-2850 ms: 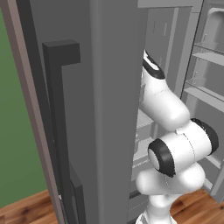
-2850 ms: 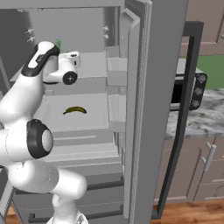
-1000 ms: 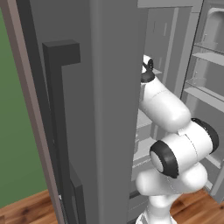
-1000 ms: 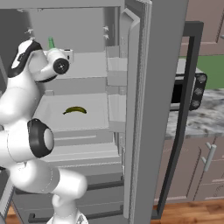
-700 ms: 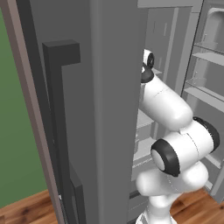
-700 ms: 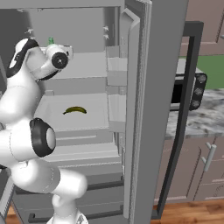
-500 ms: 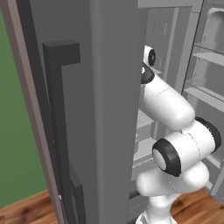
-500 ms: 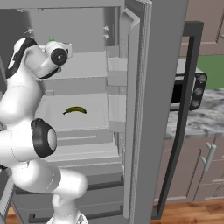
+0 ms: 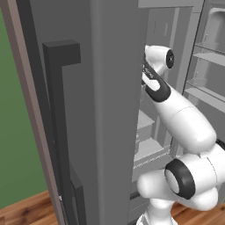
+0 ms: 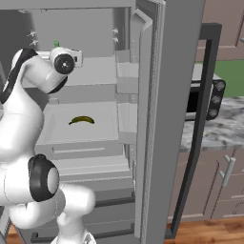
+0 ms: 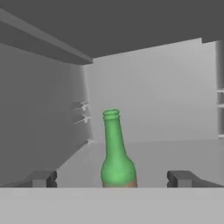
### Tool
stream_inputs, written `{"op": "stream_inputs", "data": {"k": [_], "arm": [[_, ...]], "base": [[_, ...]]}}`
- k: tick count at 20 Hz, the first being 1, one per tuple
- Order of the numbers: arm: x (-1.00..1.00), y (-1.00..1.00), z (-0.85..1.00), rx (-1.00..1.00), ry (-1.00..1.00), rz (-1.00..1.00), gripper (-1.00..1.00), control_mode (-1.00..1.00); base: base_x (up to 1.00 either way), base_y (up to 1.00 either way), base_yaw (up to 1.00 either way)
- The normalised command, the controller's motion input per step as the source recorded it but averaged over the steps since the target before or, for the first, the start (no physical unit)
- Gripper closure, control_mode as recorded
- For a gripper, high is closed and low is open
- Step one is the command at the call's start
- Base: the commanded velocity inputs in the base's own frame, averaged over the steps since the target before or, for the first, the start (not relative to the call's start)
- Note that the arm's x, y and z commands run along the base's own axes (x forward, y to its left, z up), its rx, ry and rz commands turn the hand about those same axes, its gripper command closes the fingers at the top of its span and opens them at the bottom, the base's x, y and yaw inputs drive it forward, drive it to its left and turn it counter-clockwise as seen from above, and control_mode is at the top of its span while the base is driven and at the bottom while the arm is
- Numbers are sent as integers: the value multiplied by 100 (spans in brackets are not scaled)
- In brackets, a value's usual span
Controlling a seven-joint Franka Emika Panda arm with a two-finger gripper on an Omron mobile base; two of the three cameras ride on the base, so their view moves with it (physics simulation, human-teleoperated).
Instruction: Place the beers on the top shelf of the fridge to keep them out of children's reach, and place the banana on lower shelves for easy access.
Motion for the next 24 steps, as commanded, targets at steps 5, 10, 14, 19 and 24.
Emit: {"op": "stream_inputs", "data": {"k": [5, 10, 14, 19, 24], "arm": [[-63, -30, 0, -1, 1, -4, -100, -100], [-82, -26, 0, -13, 15, 0, -100, -100], [-82, -16, -16, -26, 29, 0, -100, -100], [-77, -11, -21, -28, 31, 0, -100, -100], [-80, -16, -49, -26, 21, 0, -100, -100]], "base": [[0, 0, 0], [0, 0, 0], [0, 0, 0], [0, 0, 0], [0, 0, 0]]}}
